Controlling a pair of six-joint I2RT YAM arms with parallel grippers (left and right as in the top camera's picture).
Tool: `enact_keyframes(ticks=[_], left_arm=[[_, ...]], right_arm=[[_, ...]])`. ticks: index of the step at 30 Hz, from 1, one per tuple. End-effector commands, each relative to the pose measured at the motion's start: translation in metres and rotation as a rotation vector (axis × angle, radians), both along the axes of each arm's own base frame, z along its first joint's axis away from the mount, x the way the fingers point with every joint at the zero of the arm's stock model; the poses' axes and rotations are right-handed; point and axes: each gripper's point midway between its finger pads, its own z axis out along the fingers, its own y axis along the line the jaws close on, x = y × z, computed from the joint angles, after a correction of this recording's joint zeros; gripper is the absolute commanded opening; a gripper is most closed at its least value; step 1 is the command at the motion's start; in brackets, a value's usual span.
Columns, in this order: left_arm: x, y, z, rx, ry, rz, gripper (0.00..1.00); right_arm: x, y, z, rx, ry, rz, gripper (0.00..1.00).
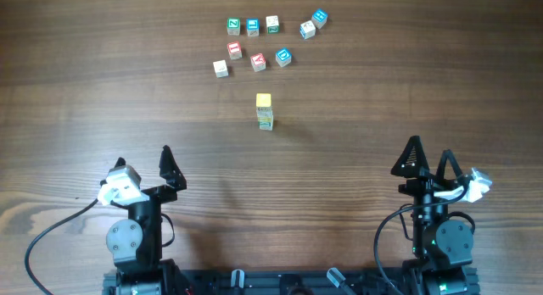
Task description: Form a tower
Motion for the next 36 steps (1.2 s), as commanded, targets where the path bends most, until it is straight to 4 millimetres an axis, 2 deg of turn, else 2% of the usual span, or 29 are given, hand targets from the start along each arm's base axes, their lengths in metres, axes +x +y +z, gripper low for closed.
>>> enact_keyframes(ticks=[1, 5, 9, 11, 28, 32, 36], left_arm=[[0.000, 0.000, 0.000, 0.017, 0.000, 0.001, 1.00], [0.000, 0.000, 0.000, 0.017, 0.000, 0.001, 1.00], [0.000, 0.000, 0.000, 0.017, 0.000, 0.001, 1.00], [0.000, 0.000, 0.000, 0.017, 0.000, 0.001, 1.00], [0.000, 0.000, 0.000, 0.017, 0.000, 0.001, 1.00], [0.000, 0.000, 0.000, 0.017, 0.000, 0.001, 1.00], [0.000, 0.000, 0.000, 0.017, 0.000, 0.001, 1.00]], right_arm=[[-0.001, -0.003, 0.000, -0.080, 0.005, -0.017, 1.00], [0.000, 0.003, 0.000, -0.384, 0.044, 0.007, 1.00], [0.001, 0.024, -0.002, -0.733, 0.053, 0.120, 1.00], [0.001, 0.024, -0.002, -0.782, 0.057, 0.118, 1.00], [0.003, 0.027, -0.007, -0.792, 0.069, 0.140, 1.00], [0.003, 0.027, -0.007, -0.716, 0.066, 0.142, 1.00], [0.003, 0.027, -0.007, -0.714, 0.066, 0.143, 1.00]])
